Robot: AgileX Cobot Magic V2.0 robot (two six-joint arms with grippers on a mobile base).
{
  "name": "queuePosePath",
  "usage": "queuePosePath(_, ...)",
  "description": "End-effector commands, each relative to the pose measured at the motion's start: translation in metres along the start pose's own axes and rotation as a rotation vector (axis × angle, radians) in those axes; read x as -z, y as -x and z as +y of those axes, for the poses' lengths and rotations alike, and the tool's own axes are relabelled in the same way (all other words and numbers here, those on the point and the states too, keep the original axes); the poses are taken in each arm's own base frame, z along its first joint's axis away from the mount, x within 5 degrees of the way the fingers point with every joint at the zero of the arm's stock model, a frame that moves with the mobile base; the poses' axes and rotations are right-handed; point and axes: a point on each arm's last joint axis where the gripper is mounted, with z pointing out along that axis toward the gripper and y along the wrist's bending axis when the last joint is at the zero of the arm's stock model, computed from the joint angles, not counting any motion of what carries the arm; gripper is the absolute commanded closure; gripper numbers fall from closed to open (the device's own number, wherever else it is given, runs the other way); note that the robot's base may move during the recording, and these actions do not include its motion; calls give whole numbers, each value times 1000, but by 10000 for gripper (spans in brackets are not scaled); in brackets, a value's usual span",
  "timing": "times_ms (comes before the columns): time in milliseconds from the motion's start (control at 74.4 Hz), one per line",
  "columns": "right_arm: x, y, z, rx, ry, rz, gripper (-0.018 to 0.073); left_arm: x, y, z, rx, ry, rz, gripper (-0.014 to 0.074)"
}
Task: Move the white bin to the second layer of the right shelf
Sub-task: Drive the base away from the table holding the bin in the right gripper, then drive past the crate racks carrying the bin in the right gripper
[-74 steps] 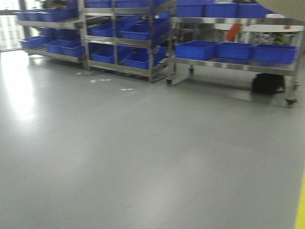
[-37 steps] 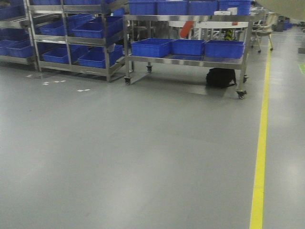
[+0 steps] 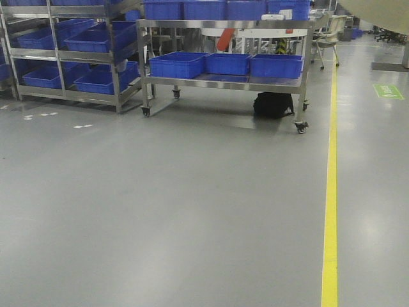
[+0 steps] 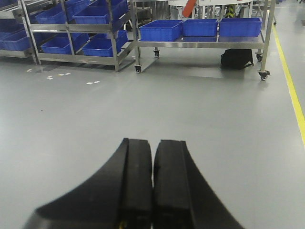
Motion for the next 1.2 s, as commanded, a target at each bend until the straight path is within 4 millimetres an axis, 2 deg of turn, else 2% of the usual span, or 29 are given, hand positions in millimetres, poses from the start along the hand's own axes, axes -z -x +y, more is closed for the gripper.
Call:
queuePosePath(0,7,18,4,-12,9,-124,504,-1,-4,0,5,-1,-65,512)
queuePosePath(1183,7,18,4,-12,9,-124,504,-1,-4,0,5,-1,-65,512)
